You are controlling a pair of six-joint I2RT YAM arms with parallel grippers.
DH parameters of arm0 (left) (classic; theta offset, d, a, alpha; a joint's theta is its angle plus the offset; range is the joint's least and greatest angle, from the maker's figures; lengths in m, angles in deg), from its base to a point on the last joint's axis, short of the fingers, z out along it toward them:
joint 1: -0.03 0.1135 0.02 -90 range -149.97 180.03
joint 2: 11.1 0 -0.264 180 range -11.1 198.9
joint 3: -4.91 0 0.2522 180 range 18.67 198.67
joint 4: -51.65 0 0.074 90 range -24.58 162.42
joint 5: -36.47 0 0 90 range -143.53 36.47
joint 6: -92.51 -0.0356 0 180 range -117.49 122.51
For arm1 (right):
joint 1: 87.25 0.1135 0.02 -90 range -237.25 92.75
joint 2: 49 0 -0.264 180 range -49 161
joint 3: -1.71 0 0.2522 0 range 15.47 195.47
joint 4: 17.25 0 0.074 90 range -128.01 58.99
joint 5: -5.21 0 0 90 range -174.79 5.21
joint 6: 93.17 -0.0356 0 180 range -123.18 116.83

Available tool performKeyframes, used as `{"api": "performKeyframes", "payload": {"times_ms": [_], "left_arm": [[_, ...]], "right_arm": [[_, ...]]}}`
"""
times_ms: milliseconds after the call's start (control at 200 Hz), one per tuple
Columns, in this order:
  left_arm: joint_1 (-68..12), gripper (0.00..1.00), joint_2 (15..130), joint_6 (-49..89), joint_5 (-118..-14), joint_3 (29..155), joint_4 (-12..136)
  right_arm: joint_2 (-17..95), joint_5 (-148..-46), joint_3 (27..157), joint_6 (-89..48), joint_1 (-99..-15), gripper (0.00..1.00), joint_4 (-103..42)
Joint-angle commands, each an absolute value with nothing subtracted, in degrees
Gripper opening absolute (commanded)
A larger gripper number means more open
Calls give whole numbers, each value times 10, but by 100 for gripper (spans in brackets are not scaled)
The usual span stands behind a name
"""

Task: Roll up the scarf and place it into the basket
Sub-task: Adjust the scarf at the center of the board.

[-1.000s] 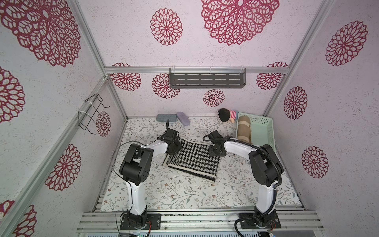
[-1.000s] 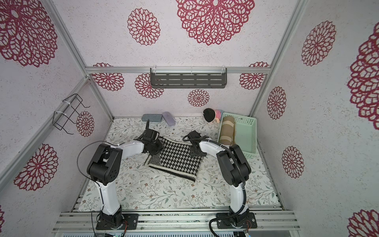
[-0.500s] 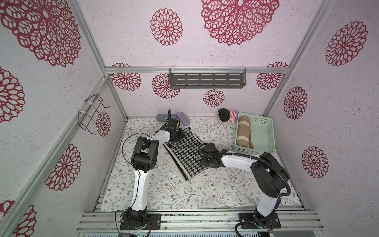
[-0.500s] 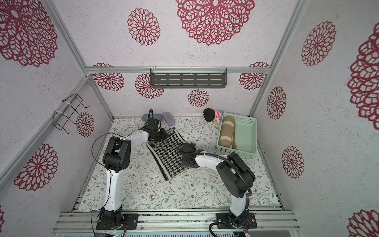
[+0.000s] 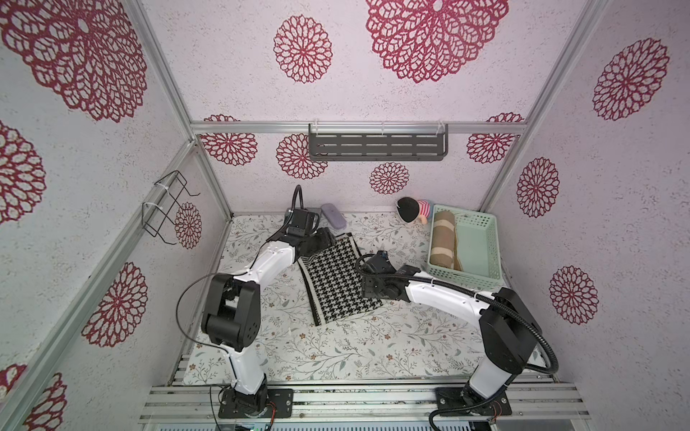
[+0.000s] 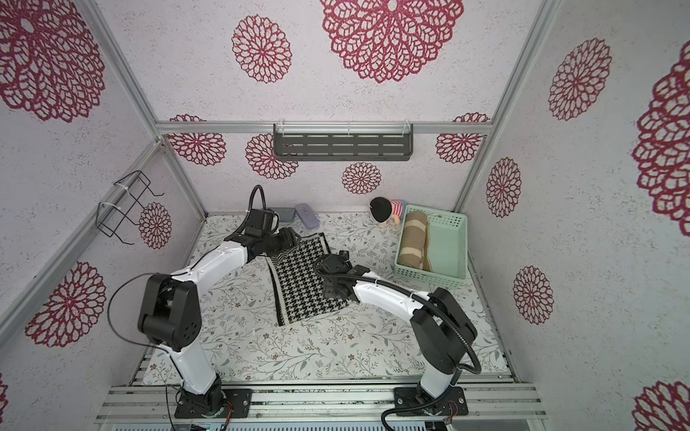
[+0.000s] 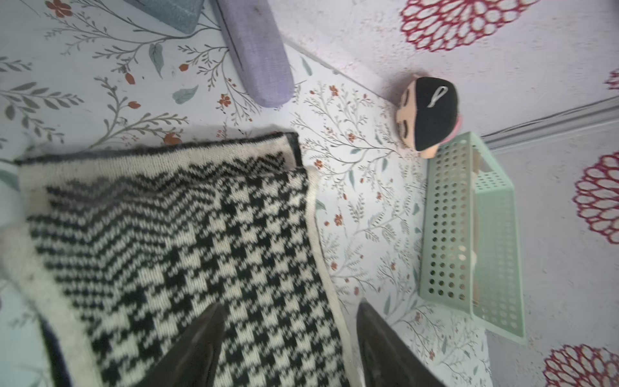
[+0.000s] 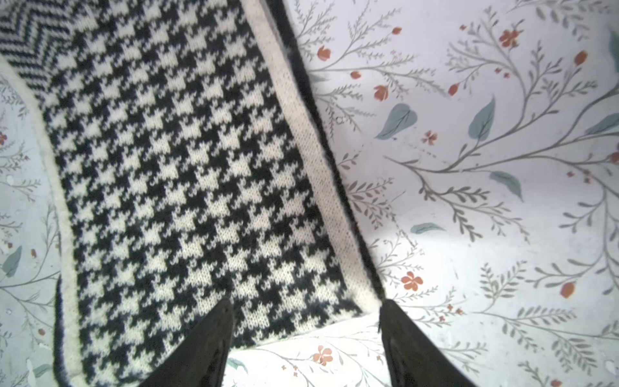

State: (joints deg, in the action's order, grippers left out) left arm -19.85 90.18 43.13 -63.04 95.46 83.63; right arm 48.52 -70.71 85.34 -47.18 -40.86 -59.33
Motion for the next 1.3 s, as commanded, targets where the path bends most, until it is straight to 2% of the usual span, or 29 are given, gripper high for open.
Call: {"api": "performKeyframes", "payload": {"times_ms": [0, 170, 350, 435, 575, 741, 966, 1071, 1211, 1296], "left_arm": [[-261, 69, 864, 456, -582, 867, 836], [-336, 69, 841, 490, -562, 783, 841], [-341, 62, 866, 523, -548, 734, 834], [-340, 61, 880, 515, -536, 734, 838], [-339, 58, 919, 481, -524, 756, 840], [-332, 57, 976, 436, -535, 793, 787], [-327, 60, 1009, 405, -553, 879, 796], [-311, 62, 988, 414, -538, 872, 811], [-285, 65, 903, 447, -537, 825, 824], [-283, 68, 844, 461, -516, 800, 843]], "right_arm": [[503, -732, 857, -421, -427, 69, -624], [534, -765, 847, -394, -451, 66, -603], [552, -830, 805, -388, -475, 58, -540], [553, -846, 781, -395, -478, 51, -519], [537, -849, 737, -418, -478, 31, -505], [483, -871, 647, -488, -465, 26, -455], [445, -846, 595, -582, -357, 26, -420], [444, -806, 621, -563, -329, 35, -453], [410, -721, 662, -480, -310, 50, -507], [396, -681, 679, -424, -300, 53, -524]]}}
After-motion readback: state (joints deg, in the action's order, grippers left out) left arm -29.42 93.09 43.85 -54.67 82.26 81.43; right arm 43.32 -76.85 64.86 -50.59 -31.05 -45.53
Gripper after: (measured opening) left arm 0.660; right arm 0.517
